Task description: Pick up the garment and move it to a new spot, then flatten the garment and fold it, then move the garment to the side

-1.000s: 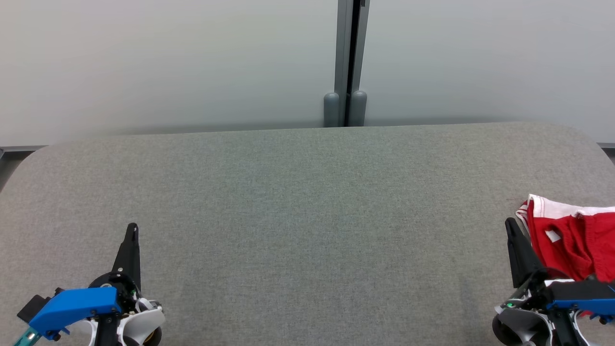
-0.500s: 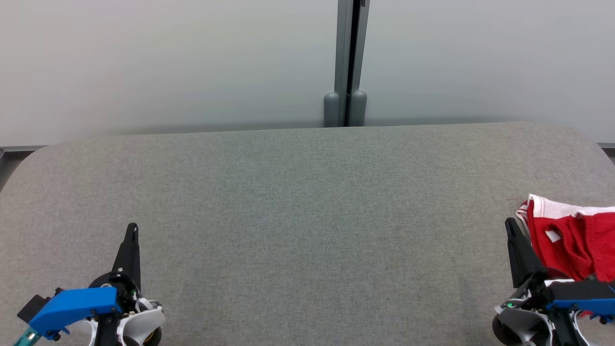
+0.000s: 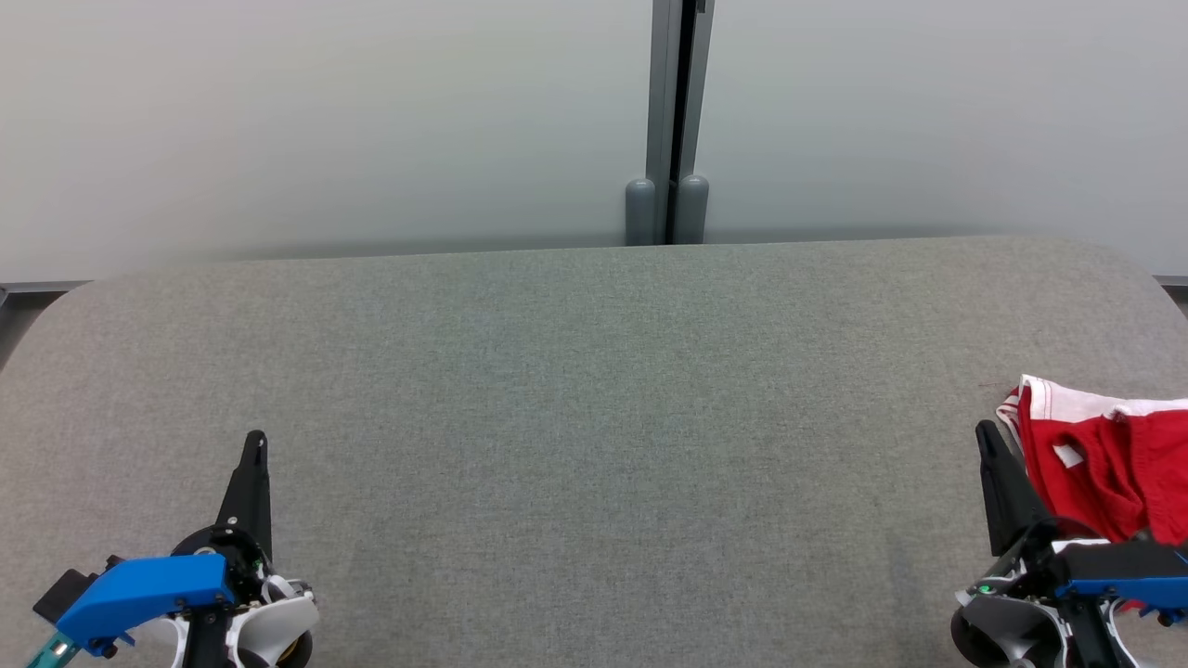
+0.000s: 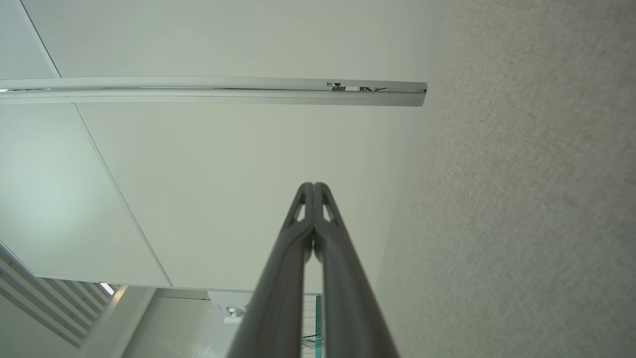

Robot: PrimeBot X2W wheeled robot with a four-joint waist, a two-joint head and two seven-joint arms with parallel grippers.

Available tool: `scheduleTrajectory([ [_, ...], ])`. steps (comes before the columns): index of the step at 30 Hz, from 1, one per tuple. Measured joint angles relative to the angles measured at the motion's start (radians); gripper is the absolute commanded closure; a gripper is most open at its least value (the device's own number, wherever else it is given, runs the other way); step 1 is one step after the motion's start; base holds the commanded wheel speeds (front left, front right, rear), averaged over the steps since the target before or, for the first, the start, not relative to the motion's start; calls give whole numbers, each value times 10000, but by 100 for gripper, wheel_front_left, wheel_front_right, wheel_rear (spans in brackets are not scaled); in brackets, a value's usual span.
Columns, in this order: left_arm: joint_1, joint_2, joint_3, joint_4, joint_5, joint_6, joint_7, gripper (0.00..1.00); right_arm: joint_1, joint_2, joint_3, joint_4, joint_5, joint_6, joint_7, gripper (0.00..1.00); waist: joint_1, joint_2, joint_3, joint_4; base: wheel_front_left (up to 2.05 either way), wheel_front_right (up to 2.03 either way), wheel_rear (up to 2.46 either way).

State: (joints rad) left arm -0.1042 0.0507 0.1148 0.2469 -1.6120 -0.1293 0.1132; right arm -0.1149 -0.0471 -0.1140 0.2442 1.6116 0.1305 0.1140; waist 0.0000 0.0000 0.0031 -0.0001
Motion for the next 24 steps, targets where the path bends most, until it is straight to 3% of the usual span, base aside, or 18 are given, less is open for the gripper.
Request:
scheduleTrajectory([
  [24, 0, 0, 0, -2, 0, 0, 0, 100, 1, 0, 0, 0, 0, 0, 0, 100, 0, 0, 0, 0, 0, 0, 0],
])
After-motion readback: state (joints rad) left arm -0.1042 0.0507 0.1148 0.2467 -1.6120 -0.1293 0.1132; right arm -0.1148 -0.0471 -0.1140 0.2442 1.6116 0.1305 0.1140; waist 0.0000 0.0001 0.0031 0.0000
